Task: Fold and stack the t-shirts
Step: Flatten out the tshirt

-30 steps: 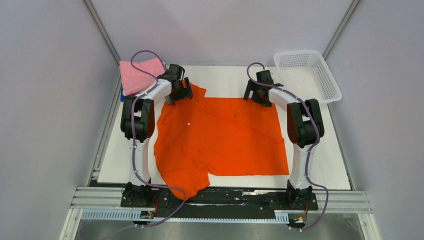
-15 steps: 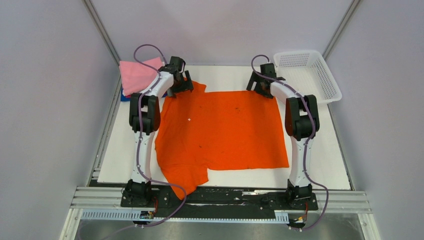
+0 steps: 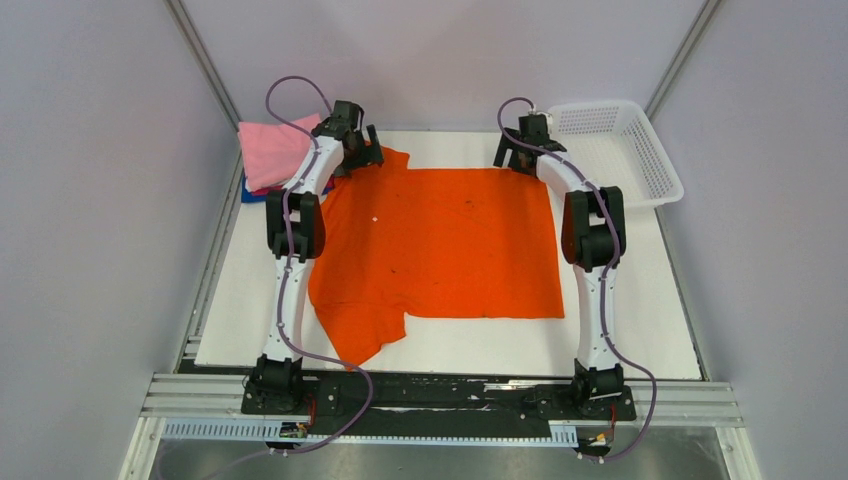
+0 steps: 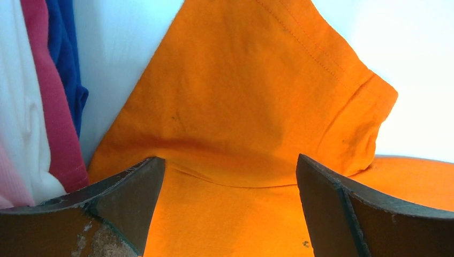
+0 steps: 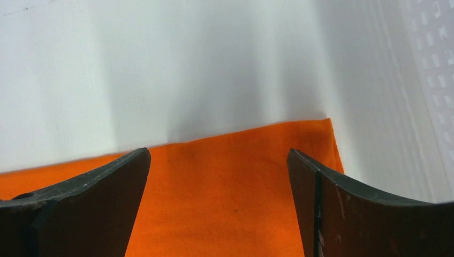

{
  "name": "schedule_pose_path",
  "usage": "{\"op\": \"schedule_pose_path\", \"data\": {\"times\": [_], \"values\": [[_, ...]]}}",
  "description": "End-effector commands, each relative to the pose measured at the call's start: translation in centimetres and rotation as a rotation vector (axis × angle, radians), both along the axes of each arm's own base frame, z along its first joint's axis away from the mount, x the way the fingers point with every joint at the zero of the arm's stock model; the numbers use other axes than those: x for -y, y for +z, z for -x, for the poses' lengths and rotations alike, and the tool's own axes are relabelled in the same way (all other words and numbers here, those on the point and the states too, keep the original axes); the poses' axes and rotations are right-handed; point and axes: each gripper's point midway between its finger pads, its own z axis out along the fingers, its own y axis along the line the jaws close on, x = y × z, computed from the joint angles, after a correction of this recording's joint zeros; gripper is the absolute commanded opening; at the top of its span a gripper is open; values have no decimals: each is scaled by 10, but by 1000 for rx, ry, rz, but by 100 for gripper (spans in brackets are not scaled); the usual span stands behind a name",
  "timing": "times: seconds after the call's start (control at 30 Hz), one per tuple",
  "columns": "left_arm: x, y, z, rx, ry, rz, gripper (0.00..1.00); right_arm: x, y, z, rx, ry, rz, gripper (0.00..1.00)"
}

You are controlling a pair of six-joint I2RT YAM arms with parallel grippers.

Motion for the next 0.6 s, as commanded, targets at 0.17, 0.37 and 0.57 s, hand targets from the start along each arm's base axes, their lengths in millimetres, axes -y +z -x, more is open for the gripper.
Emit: {"op": "schedule_pose_path", "data": {"times": [0.17, 0.37, 0.57], "values": [[20, 105, 15, 184, -123, -12, 100, -39, 119, 4, 207, 215, 38, 100], [31, 174, 69, 265, -121, -60, 100, -68, 156, 48, 245, 266, 30, 100], [35, 160, 171, 221, -96, -72, 100, -64, 159, 127, 194, 154, -113, 100]]}}
